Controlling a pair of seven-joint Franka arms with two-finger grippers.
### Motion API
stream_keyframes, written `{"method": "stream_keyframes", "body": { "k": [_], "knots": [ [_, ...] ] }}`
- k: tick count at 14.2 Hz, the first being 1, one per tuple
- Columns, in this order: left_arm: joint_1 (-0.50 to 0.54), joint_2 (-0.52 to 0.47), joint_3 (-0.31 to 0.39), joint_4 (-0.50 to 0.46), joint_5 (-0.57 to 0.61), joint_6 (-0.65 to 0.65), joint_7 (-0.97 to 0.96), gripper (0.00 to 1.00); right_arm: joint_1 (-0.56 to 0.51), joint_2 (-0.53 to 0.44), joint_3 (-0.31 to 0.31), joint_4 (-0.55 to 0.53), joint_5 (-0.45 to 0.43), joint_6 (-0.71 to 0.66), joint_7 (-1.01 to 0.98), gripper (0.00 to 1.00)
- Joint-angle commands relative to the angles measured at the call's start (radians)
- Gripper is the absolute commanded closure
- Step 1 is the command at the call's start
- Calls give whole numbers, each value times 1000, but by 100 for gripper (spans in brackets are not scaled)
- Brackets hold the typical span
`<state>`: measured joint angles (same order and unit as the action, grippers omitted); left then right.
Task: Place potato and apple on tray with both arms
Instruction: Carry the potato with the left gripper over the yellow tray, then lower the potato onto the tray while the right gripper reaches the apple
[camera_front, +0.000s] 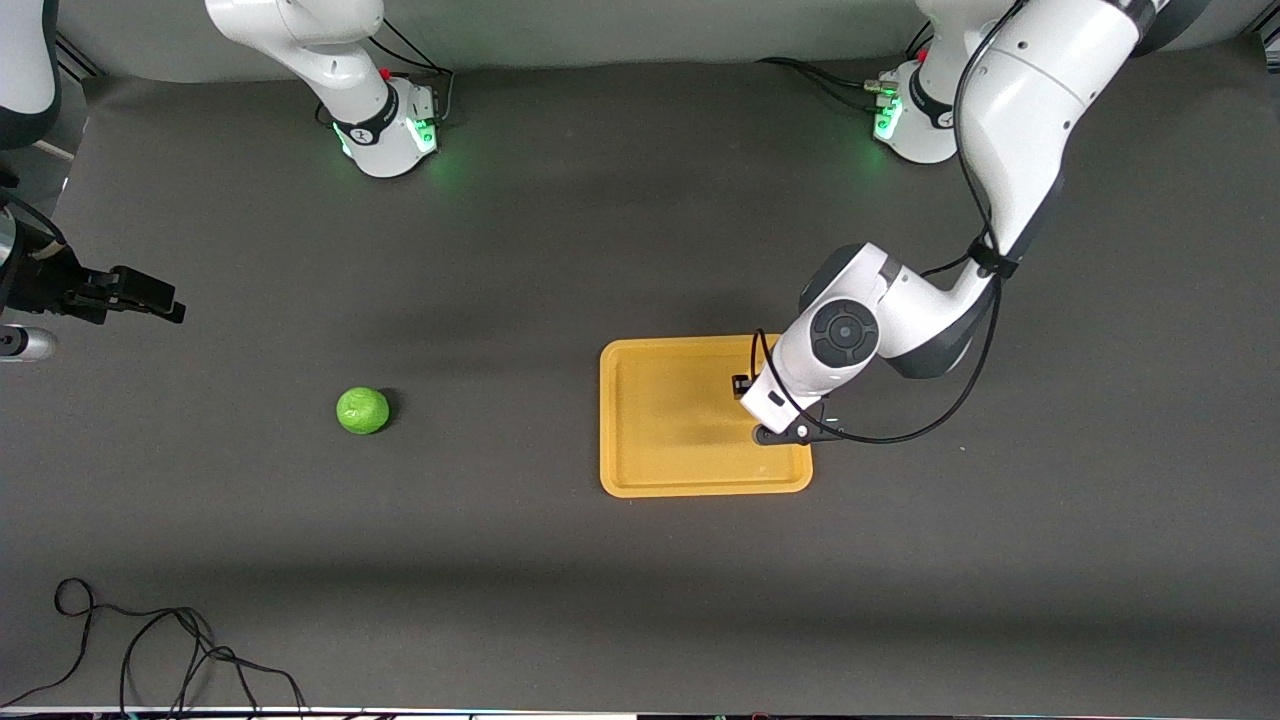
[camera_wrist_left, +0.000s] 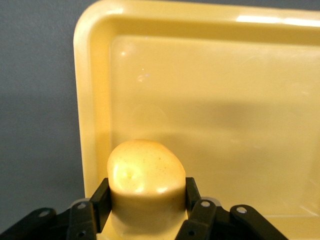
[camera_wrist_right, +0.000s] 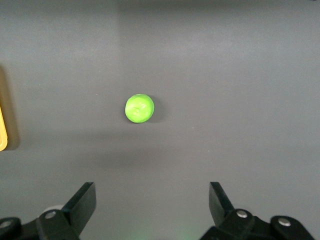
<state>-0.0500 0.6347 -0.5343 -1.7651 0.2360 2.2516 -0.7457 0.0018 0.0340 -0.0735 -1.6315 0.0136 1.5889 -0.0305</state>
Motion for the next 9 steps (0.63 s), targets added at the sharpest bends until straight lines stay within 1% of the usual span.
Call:
{"method": "stream_keyframes", "body": {
  "k": [1, 4, 6, 7, 9],
  "knots": [
    [-13, 3, 10, -10, 39, 13, -58, 100, 12, 1, -11, 4, -4, 5, -14, 0],
    [-13, 16, 16, -10, 39, 11, -75, 100, 20, 15, -3, 7, 15, 16, 1, 0],
    [-14, 19, 28, -10, 39, 14, -75, 100, 61, 12, -5, 6, 19, 32, 3, 0],
    [-13, 20, 28, -10, 39, 19, -75, 93, 63, 11, -3, 6, 22, 43, 4, 0],
    [-13, 31, 30, -10, 39, 22, -77, 67, 66, 10, -2, 4, 22, 69, 1, 0]
  ]
}}
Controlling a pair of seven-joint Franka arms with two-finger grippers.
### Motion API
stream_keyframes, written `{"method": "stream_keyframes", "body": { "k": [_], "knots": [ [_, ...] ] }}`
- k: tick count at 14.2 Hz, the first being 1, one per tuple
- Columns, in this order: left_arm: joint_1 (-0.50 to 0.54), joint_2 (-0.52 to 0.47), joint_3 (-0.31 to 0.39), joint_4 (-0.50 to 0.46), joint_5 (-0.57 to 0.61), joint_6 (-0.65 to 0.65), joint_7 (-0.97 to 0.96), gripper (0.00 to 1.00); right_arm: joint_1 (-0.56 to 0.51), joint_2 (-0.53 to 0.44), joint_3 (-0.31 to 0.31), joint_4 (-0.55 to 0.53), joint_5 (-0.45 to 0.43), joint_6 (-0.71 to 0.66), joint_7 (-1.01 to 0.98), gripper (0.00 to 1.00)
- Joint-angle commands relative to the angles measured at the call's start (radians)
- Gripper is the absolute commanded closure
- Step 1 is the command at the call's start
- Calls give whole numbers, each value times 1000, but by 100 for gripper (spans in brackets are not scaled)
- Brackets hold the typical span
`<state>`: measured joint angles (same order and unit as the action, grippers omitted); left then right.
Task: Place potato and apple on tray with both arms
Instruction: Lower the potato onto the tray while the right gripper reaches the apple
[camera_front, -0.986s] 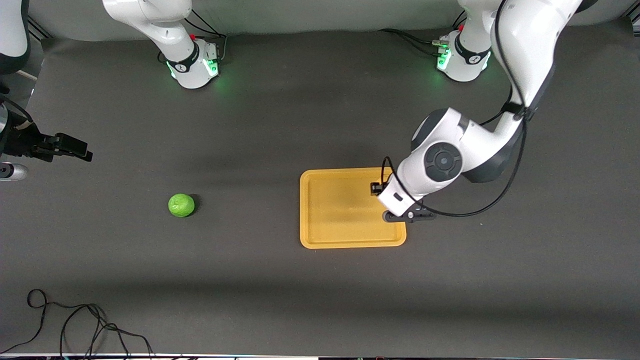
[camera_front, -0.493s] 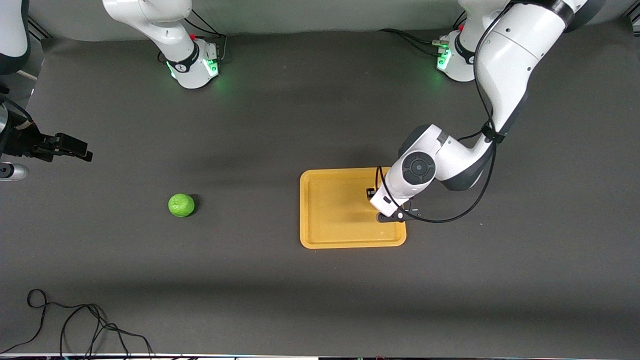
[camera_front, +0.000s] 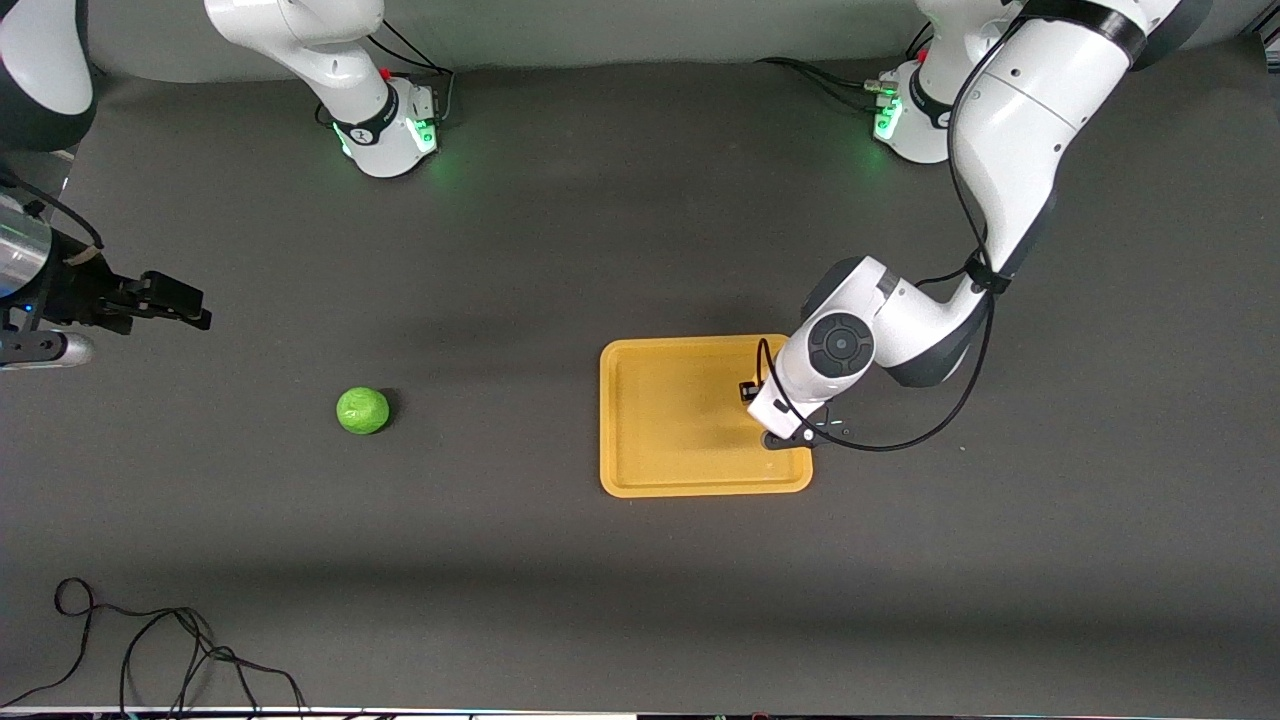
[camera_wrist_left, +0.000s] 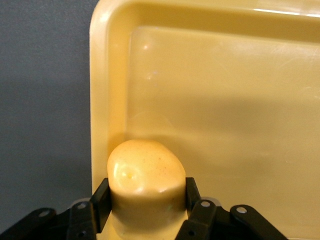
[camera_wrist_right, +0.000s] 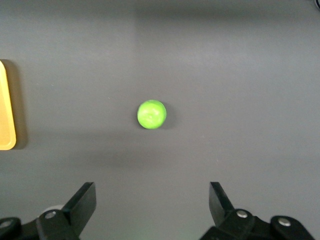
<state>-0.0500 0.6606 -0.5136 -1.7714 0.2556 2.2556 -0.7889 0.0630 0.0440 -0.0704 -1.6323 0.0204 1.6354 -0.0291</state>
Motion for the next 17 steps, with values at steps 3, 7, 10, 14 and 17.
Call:
{"method": "stream_keyframes", "body": {
  "k": [3, 7, 10, 14, 17],
  "knots": [
    [-13, 7, 9, -5, 19, 30, -41, 36, 24, -12, -6, -59, 15, 59, 0, 0],
    [-10, 14, 9, -6, 19, 36, -47, 0, 55, -45, -6, -271, 15, 260, 3, 0],
    [-1, 1, 7, -2, 7, 12, -56, 0, 72, -29, -9, -404, 15, 423, 3, 0],
    [22, -100, 0, 64, 5, -156, -49, 0, 72, 60, -9, -515, 15, 636, 3, 0],
    [77, -148, -2, 159, 5, -315, 64, 0, 72, 158, -11, -517, 15, 725, 3, 0]
  ]
}}
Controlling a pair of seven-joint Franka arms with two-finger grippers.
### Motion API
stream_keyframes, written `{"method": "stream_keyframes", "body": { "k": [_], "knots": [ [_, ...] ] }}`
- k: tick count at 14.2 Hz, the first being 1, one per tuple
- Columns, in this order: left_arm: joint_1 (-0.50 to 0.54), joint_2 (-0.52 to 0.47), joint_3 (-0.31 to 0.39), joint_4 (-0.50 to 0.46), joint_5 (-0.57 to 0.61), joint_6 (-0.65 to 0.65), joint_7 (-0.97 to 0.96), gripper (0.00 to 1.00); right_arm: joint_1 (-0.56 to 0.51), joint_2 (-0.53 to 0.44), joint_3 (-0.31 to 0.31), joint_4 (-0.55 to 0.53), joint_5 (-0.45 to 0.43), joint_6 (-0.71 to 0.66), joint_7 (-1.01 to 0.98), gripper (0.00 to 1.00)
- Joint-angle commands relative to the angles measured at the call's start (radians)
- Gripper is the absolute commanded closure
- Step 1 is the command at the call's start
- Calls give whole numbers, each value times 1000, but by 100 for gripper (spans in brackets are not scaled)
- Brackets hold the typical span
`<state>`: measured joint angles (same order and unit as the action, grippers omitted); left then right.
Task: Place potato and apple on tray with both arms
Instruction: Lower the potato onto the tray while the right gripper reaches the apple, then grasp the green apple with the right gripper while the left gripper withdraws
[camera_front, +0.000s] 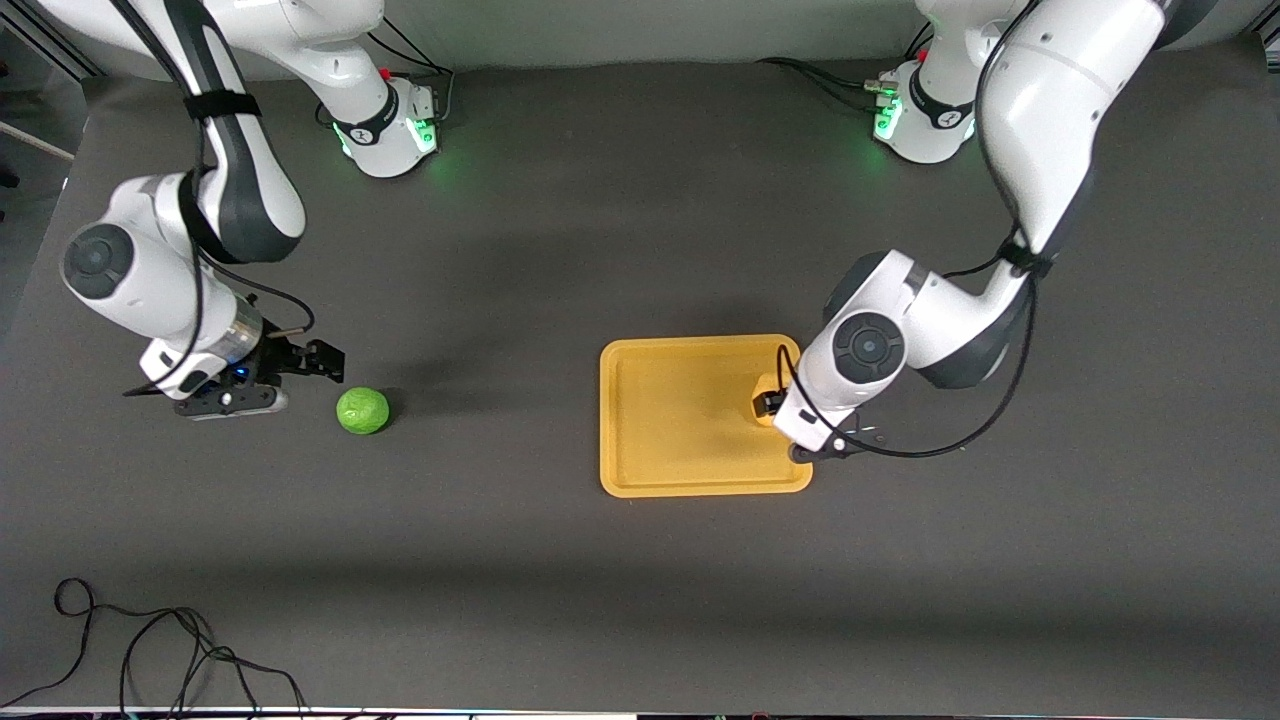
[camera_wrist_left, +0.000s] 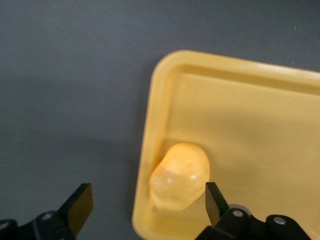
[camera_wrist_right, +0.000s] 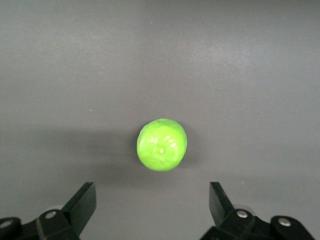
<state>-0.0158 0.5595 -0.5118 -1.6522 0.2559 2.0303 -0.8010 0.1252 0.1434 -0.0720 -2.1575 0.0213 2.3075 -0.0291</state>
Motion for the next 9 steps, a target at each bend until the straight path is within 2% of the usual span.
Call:
{"method": "stream_keyframes", "body": {
  "k": [1, 4, 6, 9],
  "knots": [
    [78, -65, -8, 51, 2, -110, 150, 0, 10, 86, -9, 7, 14, 78, 3, 0],
    [198, -163, -7, 55, -84, -148, 377, 0, 10, 148, -9, -11, 14, 148, 3, 0],
    [281, -234, -5, 57, -125, -224, 506, 0, 10, 180, -9, -33, 14, 208, 5, 0],
    [336, -343, 2, 54, -126, -367, 548, 0, 10, 220, -9, -41, 14, 240, 3, 0]
  ]
}}
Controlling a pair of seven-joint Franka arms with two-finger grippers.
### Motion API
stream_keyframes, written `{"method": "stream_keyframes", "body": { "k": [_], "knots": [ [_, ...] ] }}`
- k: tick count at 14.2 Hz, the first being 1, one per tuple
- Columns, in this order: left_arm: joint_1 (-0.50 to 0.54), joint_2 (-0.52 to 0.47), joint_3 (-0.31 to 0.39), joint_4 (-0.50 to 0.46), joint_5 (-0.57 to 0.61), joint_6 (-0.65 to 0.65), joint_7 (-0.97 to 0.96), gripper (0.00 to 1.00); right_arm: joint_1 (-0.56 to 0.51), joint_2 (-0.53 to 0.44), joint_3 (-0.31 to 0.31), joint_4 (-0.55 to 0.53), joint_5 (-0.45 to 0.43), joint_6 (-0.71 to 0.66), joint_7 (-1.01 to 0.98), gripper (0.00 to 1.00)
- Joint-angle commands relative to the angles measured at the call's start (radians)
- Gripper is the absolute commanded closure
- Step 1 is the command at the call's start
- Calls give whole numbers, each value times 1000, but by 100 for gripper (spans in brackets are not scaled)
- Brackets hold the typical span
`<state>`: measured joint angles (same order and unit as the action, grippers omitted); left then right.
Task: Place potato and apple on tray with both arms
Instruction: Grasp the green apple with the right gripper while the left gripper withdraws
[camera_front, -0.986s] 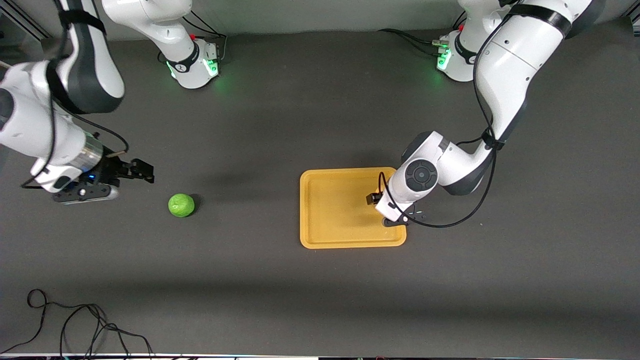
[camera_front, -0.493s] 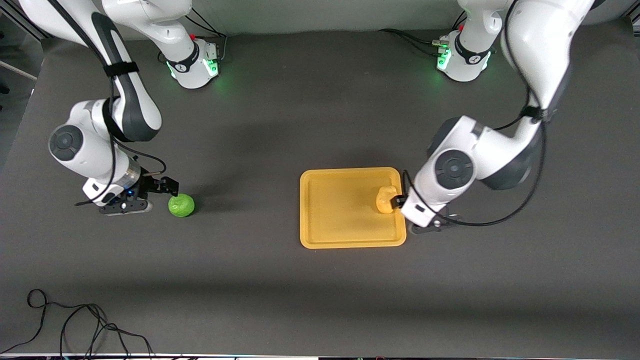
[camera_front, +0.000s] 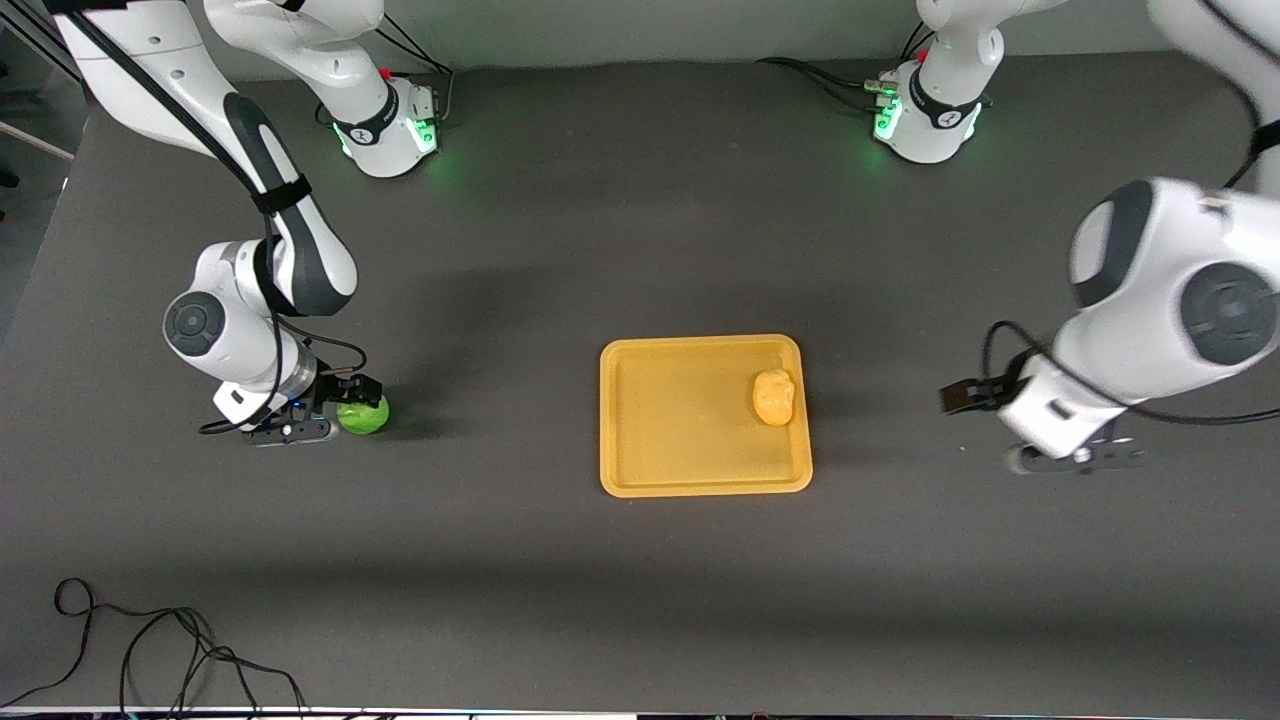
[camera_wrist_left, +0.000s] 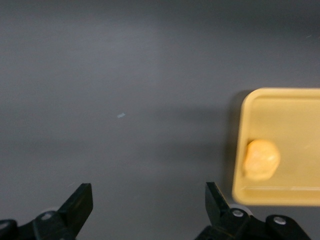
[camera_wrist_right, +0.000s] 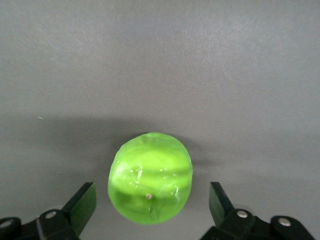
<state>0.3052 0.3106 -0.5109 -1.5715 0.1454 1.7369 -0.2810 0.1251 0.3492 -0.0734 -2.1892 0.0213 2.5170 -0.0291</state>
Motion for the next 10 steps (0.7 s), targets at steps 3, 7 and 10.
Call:
{"method": "stream_keyframes", "body": {
  "k": [3, 7, 10],
  "knots": [
    [73, -162, 3, -39, -17, -128, 115, 0, 10, 42, -8, -8, 14, 55, 3, 0],
    [181, -212, 5, -54, -75, -145, 265, 0, 11, 56, -8, -3, 14, 77, 3, 39],
    [192, -263, 35, -102, -113, -132, 292, 0, 13, -2, -6, 5, 14, 37, 5, 48]
  ]
}}
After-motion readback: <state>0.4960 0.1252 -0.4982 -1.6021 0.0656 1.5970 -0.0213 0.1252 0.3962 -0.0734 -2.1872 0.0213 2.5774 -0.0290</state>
